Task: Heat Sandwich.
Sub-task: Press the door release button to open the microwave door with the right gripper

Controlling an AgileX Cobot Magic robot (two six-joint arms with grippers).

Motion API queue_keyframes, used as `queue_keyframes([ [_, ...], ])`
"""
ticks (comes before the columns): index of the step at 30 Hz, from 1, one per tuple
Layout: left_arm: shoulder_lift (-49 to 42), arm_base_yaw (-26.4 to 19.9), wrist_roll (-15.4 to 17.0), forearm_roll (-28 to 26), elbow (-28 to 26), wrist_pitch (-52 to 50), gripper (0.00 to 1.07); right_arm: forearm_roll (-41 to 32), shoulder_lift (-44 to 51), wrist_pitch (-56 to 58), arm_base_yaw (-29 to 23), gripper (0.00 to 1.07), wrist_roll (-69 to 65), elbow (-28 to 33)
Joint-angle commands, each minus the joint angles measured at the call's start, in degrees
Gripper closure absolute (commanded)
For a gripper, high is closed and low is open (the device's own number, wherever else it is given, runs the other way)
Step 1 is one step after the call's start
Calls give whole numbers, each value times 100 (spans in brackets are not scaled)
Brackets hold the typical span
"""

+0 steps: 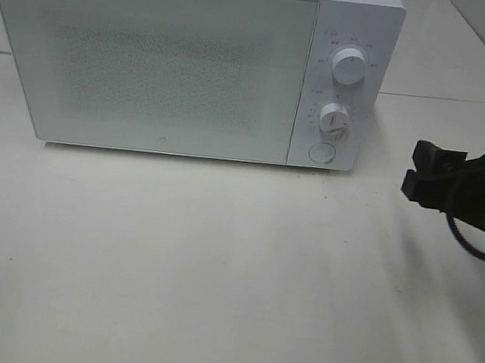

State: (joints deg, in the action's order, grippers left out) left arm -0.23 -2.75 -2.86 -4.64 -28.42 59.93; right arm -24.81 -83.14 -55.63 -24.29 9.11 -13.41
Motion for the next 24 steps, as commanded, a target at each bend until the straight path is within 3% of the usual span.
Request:
queue_keyframes([
  [1, -138, 34, 0, -46, 11, -57, 9, -321, -183, -401, -338, 33, 132, 23],
  [4, -138, 34, 0, -46, 11, -57, 9, -733, -584, -785, -882, 33, 126, -6],
  [12, -138, 34, 0, -46, 11, -57, 9, -1564, -1197, -968, -1725, 33, 132, -321],
  [24, -138, 34, 0, -46, 11, -57, 9, -2206, -1627, -917, -2418, 33, 160, -888],
])
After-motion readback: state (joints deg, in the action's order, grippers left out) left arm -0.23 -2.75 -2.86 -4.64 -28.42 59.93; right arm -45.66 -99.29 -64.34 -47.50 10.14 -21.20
